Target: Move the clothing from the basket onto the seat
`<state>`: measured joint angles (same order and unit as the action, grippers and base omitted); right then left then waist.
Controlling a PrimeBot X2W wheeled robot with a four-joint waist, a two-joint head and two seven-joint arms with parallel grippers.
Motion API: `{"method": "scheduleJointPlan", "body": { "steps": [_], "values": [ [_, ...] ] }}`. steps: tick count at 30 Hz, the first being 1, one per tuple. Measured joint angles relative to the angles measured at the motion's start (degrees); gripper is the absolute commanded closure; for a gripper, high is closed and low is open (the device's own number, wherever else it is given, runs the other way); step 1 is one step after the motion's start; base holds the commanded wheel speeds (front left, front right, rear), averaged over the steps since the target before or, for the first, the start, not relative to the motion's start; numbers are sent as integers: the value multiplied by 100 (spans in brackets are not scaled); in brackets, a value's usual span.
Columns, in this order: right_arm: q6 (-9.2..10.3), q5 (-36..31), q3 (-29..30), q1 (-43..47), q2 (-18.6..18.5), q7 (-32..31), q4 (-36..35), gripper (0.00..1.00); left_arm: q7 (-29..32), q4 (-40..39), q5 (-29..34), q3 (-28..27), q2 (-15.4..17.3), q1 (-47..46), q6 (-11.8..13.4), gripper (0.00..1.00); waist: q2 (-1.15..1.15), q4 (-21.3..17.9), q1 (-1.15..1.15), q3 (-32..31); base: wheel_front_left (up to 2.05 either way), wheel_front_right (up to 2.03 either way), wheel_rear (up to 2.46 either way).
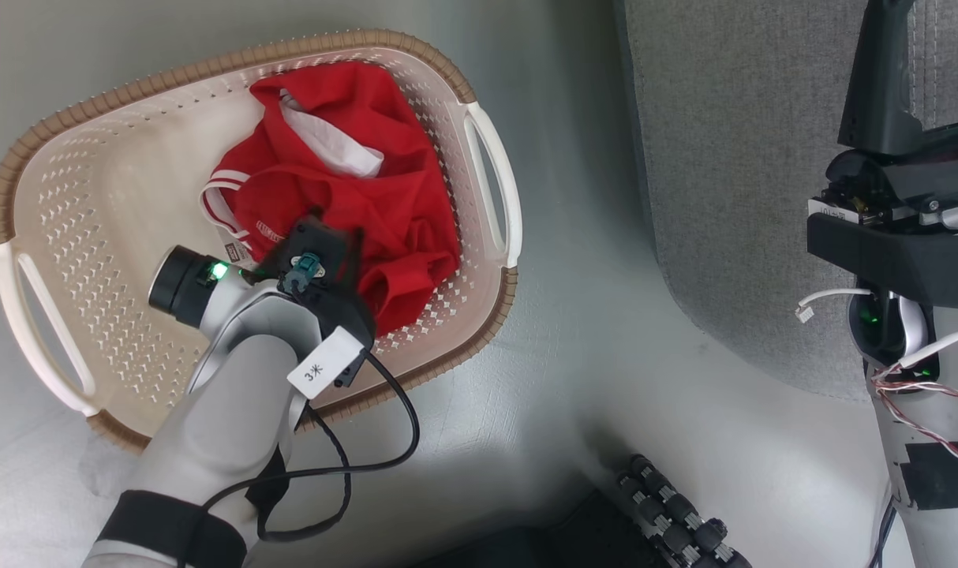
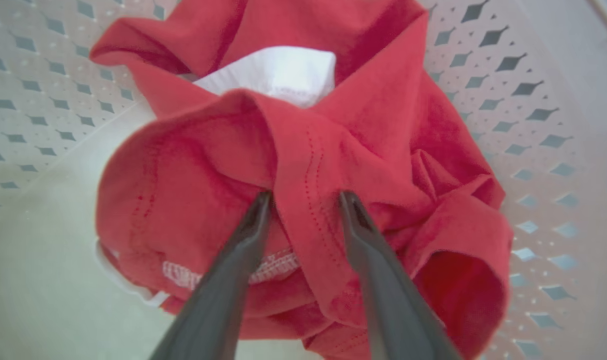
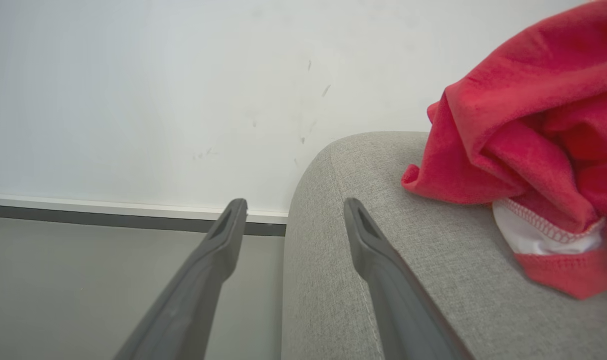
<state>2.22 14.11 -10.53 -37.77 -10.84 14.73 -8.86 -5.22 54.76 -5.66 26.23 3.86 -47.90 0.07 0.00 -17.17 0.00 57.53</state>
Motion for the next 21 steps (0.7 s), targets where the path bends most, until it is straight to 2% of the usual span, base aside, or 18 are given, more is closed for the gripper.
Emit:
{"method": "scheduleJointPlan", "body": {
  "steps": [1, 2, 10, 21],
  "values": [
    [-16, -2, 1, -12, 0, 0, 14, 0, 0, 32, -23, -8, -5, -12, 0, 91, 0, 3, 0, -3, 0, 0, 0],
    [-23, -3, 4, -24, -1, 0, 40, 0, -1, 57, -38, -8, -18, -20, 0, 100, 0, 9, 0, -11, 0, 0, 0],
    [-71, -20, 35, -41, 10, 0, 232, 0, -282, 141, -167, -33, -64, -28, -12, 100, 0, 85, 0, -149, 0, 0, 0],
    [-124, -20, 73, -14, 120, 0, 808, 0, -806, 75, -375, 45, -88, 80, -318, 100, 0, 264, 0, -714, 0, 0, 0]
  ]
}}
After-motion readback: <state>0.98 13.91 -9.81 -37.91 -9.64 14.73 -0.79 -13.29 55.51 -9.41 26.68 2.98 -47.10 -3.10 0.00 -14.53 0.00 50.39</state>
